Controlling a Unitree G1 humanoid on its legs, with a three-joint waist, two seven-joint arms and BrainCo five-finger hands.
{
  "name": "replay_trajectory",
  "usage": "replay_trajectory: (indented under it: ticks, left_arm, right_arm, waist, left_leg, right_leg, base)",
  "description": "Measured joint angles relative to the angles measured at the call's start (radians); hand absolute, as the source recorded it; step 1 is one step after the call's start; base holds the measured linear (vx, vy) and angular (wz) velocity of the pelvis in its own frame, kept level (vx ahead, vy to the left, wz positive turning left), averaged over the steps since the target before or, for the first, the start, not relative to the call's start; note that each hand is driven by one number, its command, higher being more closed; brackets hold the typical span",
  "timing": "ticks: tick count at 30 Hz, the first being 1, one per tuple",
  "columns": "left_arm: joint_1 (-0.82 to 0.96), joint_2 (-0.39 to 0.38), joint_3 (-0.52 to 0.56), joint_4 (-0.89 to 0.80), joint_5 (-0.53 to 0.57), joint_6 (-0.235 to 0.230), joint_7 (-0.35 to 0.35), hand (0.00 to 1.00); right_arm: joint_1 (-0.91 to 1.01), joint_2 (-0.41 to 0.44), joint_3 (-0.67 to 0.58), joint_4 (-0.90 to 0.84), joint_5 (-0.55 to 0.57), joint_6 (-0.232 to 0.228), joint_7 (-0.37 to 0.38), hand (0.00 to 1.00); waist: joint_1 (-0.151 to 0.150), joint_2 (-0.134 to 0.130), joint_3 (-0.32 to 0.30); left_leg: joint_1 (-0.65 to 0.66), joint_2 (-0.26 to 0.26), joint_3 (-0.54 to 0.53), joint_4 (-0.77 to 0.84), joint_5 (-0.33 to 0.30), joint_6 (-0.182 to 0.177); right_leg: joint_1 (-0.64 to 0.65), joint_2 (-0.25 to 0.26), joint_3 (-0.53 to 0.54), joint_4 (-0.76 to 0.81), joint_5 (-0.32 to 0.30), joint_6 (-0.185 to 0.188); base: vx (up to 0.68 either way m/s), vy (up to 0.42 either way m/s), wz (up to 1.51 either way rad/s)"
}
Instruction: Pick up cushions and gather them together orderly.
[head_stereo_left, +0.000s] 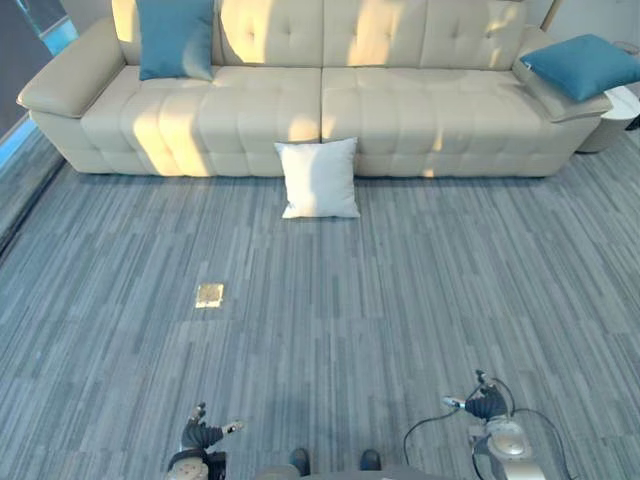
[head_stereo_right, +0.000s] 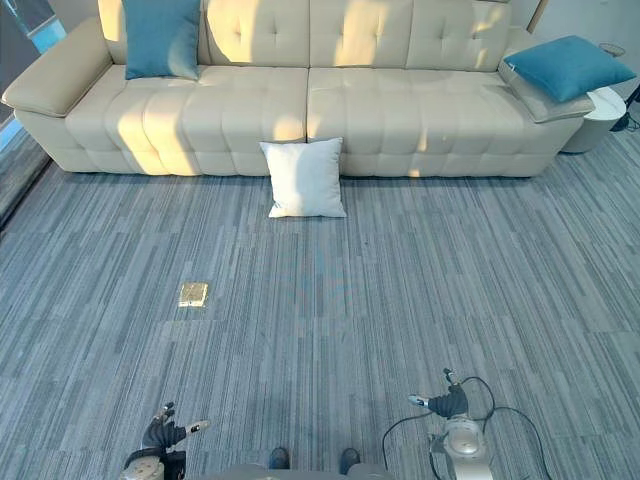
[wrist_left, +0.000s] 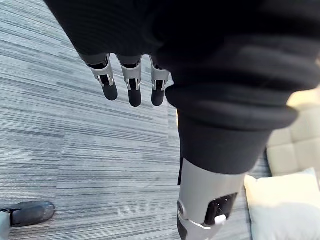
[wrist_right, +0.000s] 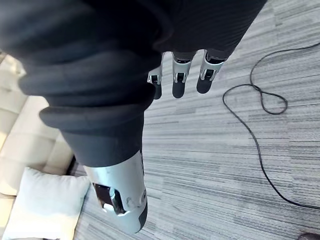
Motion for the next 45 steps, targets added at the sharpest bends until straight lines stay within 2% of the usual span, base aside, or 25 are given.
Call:
replay_trajectory:
  ticks: [4,16,17,20,23,24,25,26,27,28,29,31,32,33,35,36,37,38,39,40,41,42,43,44,45]
  left_arm:
    - [0.020,0.000,-0.016,-0.005,0.000,0.000,-0.001,0.00]
    - [0.033,0.000,-0.034,-0.055,-0.011,0.005,-0.020,0.00]
    - [0.035,-0.001,-0.034,-0.075,-0.012,0.005,-0.019,0.00]
    - [0.032,-0.001,-0.030,-0.093,-0.021,0.006,-0.017,0.00]
    - [0.030,-0.003,-0.013,-0.121,-0.023,0.010,-0.015,0.00]
    - [0.029,-0.004,-0.004,-0.136,-0.023,0.011,-0.013,0.00]
    - [0.029,-0.003,0.002,-0.157,-0.023,0.011,-0.012,0.00]
    - [0.033,-0.003,0.006,-0.180,-0.023,0.012,0.004,0.00]
    - [0.040,0.000,0.008,-0.190,-0.023,0.012,0.008,0.00]
    - [0.040,0.006,0.008,-0.195,-0.023,0.012,0.009,0.00]
    - [0.035,0.026,0.008,-0.200,-0.035,0.014,0.026,0.00]
    - [0.020,0.033,0.006,-0.199,-0.052,0.015,0.031,0.00]
    - [0.000,0.034,0.005,-0.196,-0.059,0.015,0.031,0.00]
    - [-0.019,0.031,0.004,-0.194,-0.064,0.015,0.032,0.00]
    - [-0.031,0.026,-0.003,-0.187,-0.069,0.015,0.034,0.00]
    - [-0.034,0.018,-0.007,-0.182,-0.069,0.014,0.035,0.00]
    - [-0.044,-0.003,-0.007,-0.171,-0.069,0.012,0.035,0.00]
    - [-0.047,-0.006,-0.009,-0.169,-0.069,0.012,0.033,0.00]
    - [-0.050,-0.009,-0.019,-0.162,-0.069,0.012,0.026,0.00]
    - [-0.049,-0.019,-0.019,-0.155,-0.069,0.013,0.024,0.00]
    - [-0.037,-0.036,-0.016,-0.155,-0.069,0.013,0.023,0.00]
    - [-0.029,-0.043,-0.016,-0.157,-0.069,0.012,0.022,0.00]
    - [-0.019,-0.048,-0.016,-0.157,-0.069,0.010,0.021,0.00]
    - [-0.022,-0.048,-0.016,-0.158,-0.069,0.010,0.021,0.00]
    - [-0.028,-0.052,-0.016,-0.166,-0.069,0.011,0.019,0.00]
  right_arm:
    - [0.011,-0.014,0.001,-0.005,0.001,-0.006,-0.001,0.00]
    - [0.004,0.001,-0.004,0.042,0.060,0.011,-0.005,0.00]
    - [-0.007,0.007,-0.012,0.046,0.071,0.012,-0.007,0.00]
    - [-0.040,0.008,-0.012,0.058,0.094,0.014,-0.009,0.00]
    - [-0.073,0.017,-0.013,0.066,0.103,0.014,-0.022,0.00]
    - [-0.087,0.020,-0.016,0.067,0.104,0.014,-0.027,0.00]
    - [-0.101,0.024,-0.022,0.069,0.105,0.014,-0.027,0.00]
    - [-0.107,0.025,-0.022,0.075,0.106,0.016,-0.028,0.00]
    - [-0.107,0.030,-0.021,0.075,0.111,0.018,-0.028,0.00]
    - [-0.103,0.036,-0.019,0.075,0.116,0.019,-0.028,0.00]
    - [-0.086,0.047,-0.003,0.076,0.124,0.027,-0.026,0.00]
    - [-0.087,0.044,-0.003,0.075,0.125,0.033,-0.026,0.00]
    - [-0.086,0.042,-0.004,0.075,0.125,0.034,-0.027,0.00]
    - [-0.085,0.042,-0.005,0.075,0.126,0.035,-0.026,0.00]
    - [-0.079,0.041,-0.010,0.075,0.126,0.036,-0.027,0.00]
    - [-0.072,0.041,-0.014,0.072,0.126,0.036,-0.027,0.00]
    - [-0.063,0.039,-0.020,0.068,0.125,0.036,-0.026,0.00]
    - [-0.067,0.044,-0.025,0.061,0.126,0.037,-0.026,0.00]
    - [-0.071,0.048,-0.026,0.047,0.125,0.036,-0.025,0.00]
    - [-0.069,0.047,-0.025,0.032,0.125,0.036,-0.025,0.00]
    - [-0.061,0.046,-0.015,0.024,0.125,0.034,-0.025,0.00]
    - [-0.056,0.045,-0.006,0.015,0.125,0.034,-0.025,0.00]
    - [-0.055,0.063,-0.004,-0.023,0.128,0.031,-0.027,0.00]
    - [-0.057,0.072,-0.006,-0.042,0.133,0.030,-0.028,0.00]
    - [-0.061,0.085,-0.005,-0.071,0.134,0.022,-0.029,0.00]
  waist:
    - [-0.020,0.003,-0.001]
    - [-0.021,0.018,-0.012]
    - [-0.021,0.018,-0.012]
    - [-0.019,0.017,-0.008]
    - [0.007,0.015,0.001]
    - [0.007,0.017,0.008]
    - [0.008,0.019,0.020]
    - [0.011,0.021,0.041]
    - [0.012,0.022,0.046]
    - [0.009,0.022,0.055]
    - [0.009,0.016,0.071]
    - [0.003,0.007,0.086]
    - [-0.001,0.011,0.100]
    - [-0.019,0.004,0.112]
    - [-0.035,-0.001,0.112]
    - [-0.058,0.004,0.110]
    - [-0.062,0.021,0.106]
    - [-0.058,0.031,0.107]
    - [-0.054,0.036,0.108]
    - [-0.056,0.043,0.112]
    - [-0.053,0.052,0.119]
    - [-0.046,0.052,0.123]
    - [-0.031,0.059,0.127]
    - [-0.019,0.057,0.130]
    - [0.005,0.041,0.138]
  left_leg:
    - [0.000,0.000,0.000,0.000,-0.001,0.002]
    - [-0.032,0.002,0.013,0.010,-0.006,0.012]
    - [-0.062,0.003,0.015,0.043,-0.019,0.024]
    - [-0.116,0.008,0.019,0.122,-0.062,0.027]
    - [-0.157,0.017,0.036,0.202,-0.116,0.036]
    - [-0.177,0.020,0.037,0.234,-0.136,0.042]
    - [-0.199,0.019,0.038,0.269,-0.164,0.051]
    - [-0.198,0.014,0.041,0.315,-0.216,0.061]
    - [-0.188,0.007,0.036,0.323,-0.240,0.077]
    - [-0.170,-0.001,0.025,0.323,-0.250,0.090]
    - [-0.126,-0.007,0.019,0.324,-0.275,0.110]
    - [-0.080,-0.006,0.002,0.300,-0.280,0.110]
    - [-0.049,-0.005,-0.012,0.269,-0.279,0.107]
    - [-0.007,-0.005,-0.038,0.226,-0.273,0.098]
    - [0.043,-0.007,-0.073,0.170,-0.273,0.082]
    - [0.077,0.003,-0.108,0.153,-0.287,0.057]
    - [0.089,0.031,-0.127,0.164,-0.292,0.029]
    - [0.081,0.040,-0.131,0.181,-0.280,0.007]
    - [0.063,0.037,-0.129,0.234,-0.236,-0.065]
    - [0.041,0.034,-0.116,0.327,-0.191,-0.111]
    - [-0.028,0.045,-0.086,0.558,-0.106,-0.116]
    - [-0.072,0.068,-0.067,0.694,-0.048,-0.125]
    - [-0.188,0.143,0.012,0.974,-0.108,-0.050]
    - [-0.236,0.165,0.042,1.042,-0.130,-0.022]
    - [-0.336,0.195,0.100,1.102,-0.158,0.022]
  right_leg:
    - [-0.003,0.000,-0.002,0.005,-0.001,0.000]
    - [-0.043,0.002,0.005,0.010,0.002,-0.003]
    - [-0.052,0.002,0.007,0.010,0.005,-0.003]
    - [-0.071,0.001,0.012,0.011,0.010,0.003]
    - [-0.093,0.003,0.032,0.029,0.004,0.010]
    - [-0.109,0.003,0.031,0.054,-0.010,0.027]
    - [-0.142,-0.002,0.032,0.119,-0.044,0.037]
    - [-0.194,-0.014,0.027,0.273,-0.105,0.072]
    - [-0.249,-0.027,0.013,0.415,-0.122,0.082]
    - [-0.312,-0.039,-0.007,0.564,-0.123,0.079]
    - [-0.419,-0.051,-0.037,0.719,-0.165,0.056]
    - [-0.467,-0.044,-0.104,0.617,-0.166,0.046]
    - [-0.488,-0.029,-0.119,0.509,-0.150,0.037]
    - [-0.497,-0.015,-0.131,0.381,-0.098,0.033]
    - [-0.507,0.003,-0.135,0.262,-0.023,0.010]
    - [-0.512,0.004,-0.128,0.278,0.068,-0.034]
    - [-0.519,0.010,-0.151,0.337,0.080,-0.073]
    - [-0.522,0.006,-0.165,0.363,0.054,-0.086]
    - [-0.515,-0.007,-0.174,0.399,0.011,-0.094]
    - [-0.478,-0.011,-0.192,0.400,-0.015,-0.092]
    - [-0.373,-0.006,-0.204,0.351,-0.043,-0.091]
    - [-0.315,0.000,-0.205,0.315,-0.051,-0.090]
    - [-0.195,0.025,-0.202,0.245,-0.066,-0.103]
    - [-0.154,0.027,-0.196,0.222,-0.073,-0.110]
    - [-0.097,0.025,-0.181,0.176,-0.074,-0.110]
  base:
    - [-0.05,-0.014,0.01]
    - [-0.03,-0.007,-0.03]
    - [0.04,0.000,-0.04]
    - [0.05,0.015,-0.07]
    - [0.03,0.051,-0.22]
    - [0.00,0.063,-0.08]
    - [0.00,0.121,-0.05]
    - [0.01,0.160,-0.06]
    - [0.04,0.153,-0.01]
    - [0.23,0.140,0.12]
    - [0.33,0.119,0.20]
    - [0.39,0.079,0.24]
    - [0.40,0.016,0.53]
    - [0.43,-0.004,0.63]
    - [0.50,-0.066,0.74]
    - [0.73,-0.137,0.85]
    - [0.64,-0.137,0.69]
    - [0.65,-0.162,0.43]
    - [0.64,-0.156,0.33]
    - [0.77,-0.195,0.41]
    - [0.65,-0.145,0.30]
    - [0.65,-0.110,0.18]
    - [0.60,-0.063,0.01]
    - [0.66,-0.057,-0.15]
    - [0.51,-0.030,-0.19]
